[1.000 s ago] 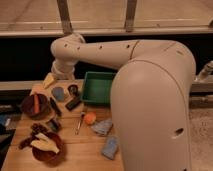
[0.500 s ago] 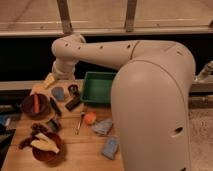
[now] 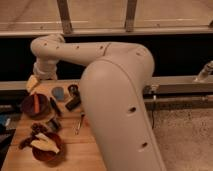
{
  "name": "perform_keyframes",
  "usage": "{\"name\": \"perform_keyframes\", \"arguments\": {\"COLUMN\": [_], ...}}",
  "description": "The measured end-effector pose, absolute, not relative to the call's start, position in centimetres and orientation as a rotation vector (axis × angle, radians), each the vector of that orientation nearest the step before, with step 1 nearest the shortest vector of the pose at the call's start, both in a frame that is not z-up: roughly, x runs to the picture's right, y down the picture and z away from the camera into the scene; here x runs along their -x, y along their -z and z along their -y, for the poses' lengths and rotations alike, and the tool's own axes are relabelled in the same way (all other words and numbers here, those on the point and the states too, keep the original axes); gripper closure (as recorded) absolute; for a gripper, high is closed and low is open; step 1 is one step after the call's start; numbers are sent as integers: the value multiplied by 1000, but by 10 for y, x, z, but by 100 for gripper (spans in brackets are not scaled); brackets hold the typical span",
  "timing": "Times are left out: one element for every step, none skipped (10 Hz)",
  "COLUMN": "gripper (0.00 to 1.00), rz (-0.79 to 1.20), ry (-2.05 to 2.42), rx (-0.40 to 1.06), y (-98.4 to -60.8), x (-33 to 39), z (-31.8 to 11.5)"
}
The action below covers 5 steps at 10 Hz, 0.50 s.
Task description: Place pepper in purple bowl
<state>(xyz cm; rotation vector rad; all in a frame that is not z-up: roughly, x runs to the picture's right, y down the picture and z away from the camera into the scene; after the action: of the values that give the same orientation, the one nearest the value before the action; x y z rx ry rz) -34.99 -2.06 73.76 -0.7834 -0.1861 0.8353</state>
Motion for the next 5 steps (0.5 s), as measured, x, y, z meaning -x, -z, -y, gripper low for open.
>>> {"name": "perform_keyframes", "arguments": {"gripper": [20, 20, 20, 20, 20], "rz": [200, 223, 228, 228, 226], "ry": [-809, -776, -768, -770, -774], "rx": [797, 815, 818, 817, 816], "y": [-741, -743, -743, -743, -745], "x": [369, 393, 398, 397, 395], "z": [19, 14, 12, 13, 14]}}
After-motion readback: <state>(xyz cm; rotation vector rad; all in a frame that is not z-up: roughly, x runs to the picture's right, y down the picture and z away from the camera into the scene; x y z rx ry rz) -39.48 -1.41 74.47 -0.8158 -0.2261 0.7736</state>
